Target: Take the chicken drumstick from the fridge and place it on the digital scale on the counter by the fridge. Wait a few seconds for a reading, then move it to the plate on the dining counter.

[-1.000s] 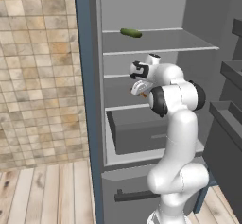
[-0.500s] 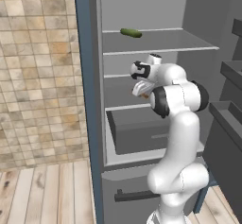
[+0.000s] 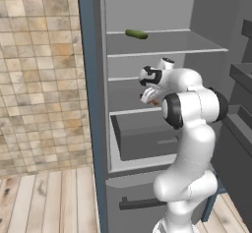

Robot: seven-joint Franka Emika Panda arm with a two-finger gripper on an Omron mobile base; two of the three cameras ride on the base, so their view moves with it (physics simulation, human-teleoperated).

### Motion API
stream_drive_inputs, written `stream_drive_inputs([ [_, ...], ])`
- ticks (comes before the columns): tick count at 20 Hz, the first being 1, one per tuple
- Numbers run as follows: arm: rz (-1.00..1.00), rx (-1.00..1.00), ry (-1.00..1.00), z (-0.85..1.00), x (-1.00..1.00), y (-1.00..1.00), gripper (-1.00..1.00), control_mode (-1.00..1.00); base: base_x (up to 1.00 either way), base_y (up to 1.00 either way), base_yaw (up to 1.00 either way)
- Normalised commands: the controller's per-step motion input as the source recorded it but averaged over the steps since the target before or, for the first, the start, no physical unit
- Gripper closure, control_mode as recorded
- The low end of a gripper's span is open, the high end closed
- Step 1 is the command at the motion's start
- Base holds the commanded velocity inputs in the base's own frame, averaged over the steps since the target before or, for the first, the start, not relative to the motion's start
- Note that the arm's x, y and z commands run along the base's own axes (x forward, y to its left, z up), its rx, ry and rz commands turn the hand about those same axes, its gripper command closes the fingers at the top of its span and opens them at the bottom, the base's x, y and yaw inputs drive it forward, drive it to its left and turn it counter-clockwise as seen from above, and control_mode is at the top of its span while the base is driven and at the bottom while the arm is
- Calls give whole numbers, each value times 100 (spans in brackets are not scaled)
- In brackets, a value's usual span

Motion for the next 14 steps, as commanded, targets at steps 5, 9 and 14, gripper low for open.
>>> stream_drive_inputs([
  [5,0,0,-13,6,-43,0,100,-100,0,0,0],
  [9,0,0,-3,34,-40,0,100,-100,0,0,0],
  [14,0,0,-1,57,-47,0,100,-100,0,0,0],
])
